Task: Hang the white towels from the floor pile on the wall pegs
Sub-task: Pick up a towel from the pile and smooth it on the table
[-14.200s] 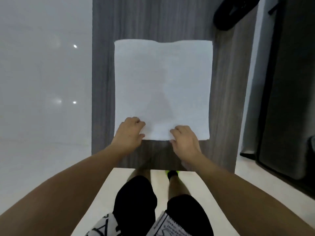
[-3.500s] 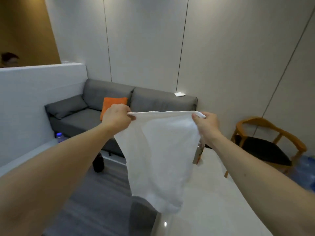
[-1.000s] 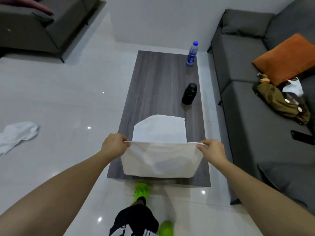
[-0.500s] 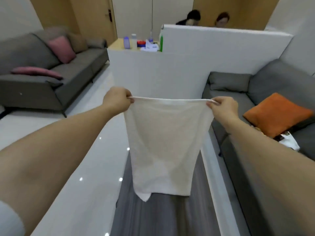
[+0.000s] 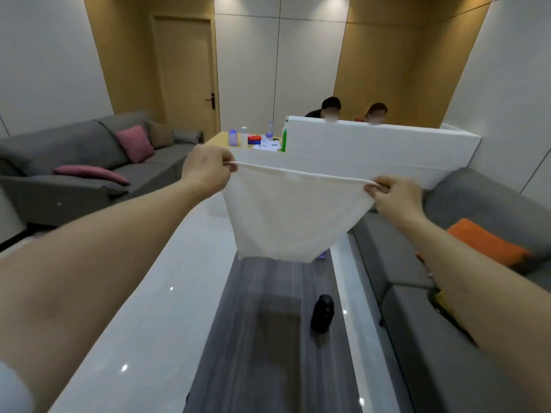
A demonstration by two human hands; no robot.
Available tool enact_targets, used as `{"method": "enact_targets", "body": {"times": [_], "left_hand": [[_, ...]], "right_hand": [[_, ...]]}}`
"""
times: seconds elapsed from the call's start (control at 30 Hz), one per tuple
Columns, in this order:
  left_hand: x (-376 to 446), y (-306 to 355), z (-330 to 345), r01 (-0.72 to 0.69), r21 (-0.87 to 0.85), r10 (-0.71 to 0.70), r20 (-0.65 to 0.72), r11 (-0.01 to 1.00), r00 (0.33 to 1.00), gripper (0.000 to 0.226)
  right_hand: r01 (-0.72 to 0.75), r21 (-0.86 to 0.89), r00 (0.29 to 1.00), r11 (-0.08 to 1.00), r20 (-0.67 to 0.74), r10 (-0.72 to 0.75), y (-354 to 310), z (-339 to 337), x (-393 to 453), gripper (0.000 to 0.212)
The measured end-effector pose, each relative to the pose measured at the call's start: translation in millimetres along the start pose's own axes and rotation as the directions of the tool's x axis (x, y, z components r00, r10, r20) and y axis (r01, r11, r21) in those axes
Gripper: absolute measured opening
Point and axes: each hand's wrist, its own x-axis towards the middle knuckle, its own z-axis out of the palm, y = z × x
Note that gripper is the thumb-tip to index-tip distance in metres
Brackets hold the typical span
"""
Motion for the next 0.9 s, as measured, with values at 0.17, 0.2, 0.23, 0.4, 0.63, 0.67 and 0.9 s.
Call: {"method": "enact_targets", "body": {"times": [0.17,0.2,0.23,0.4,0.63,0.67,0.9], "left_hand": [[-107,-18,36,0.140,0.018,-0.141,0.165,0.990,0.976,0.011],[-131,-23,45,0.159,0.048,-0.165,0.197,0.986,0.966,0.012],[-157,-27,53,0.176,0.077,-0.189,0.231,0.981,0.954,0.013],[-285,-45,93,0.251,0.170,-0.301,0.423,0.953,0.855,0.015],[-435,-70,122,0.220,0.312,-0.381,0.727,0.924,0.571,0.013],[-449,-73,125,0.214,0.317,-0.382,0.744,0.924,0.548,0.014],[-478,-96,150,0.232,0.329,-0.402,0.780,0.915,0.480,0.015]], "right_hand": [[-0.077,-0.043,0.984,0.996,0.155,0.082,50,23,-95,0.014],[-0.108,-0.061,0.973,0.992,0.197,0.118,60,29,-115,0.014],[-0.141,-0.075,0.959,0.987,0.236,0.155,71,35,-137,0.016],[-0.249,-0.148,0.871,0.957,0.399,0.288,118,58,-253,0.017],[-0.298,-0.295,0.696,0.908,0.584,0.418,165,68,-400,0.017],[-0.307,-0.309,0.675,0.900,0.596,0.435,169,71,-414,0.017],[-0.368,-0.367,0.618,0.854,0.590,0.520,189,96,-452,0.013]]}}
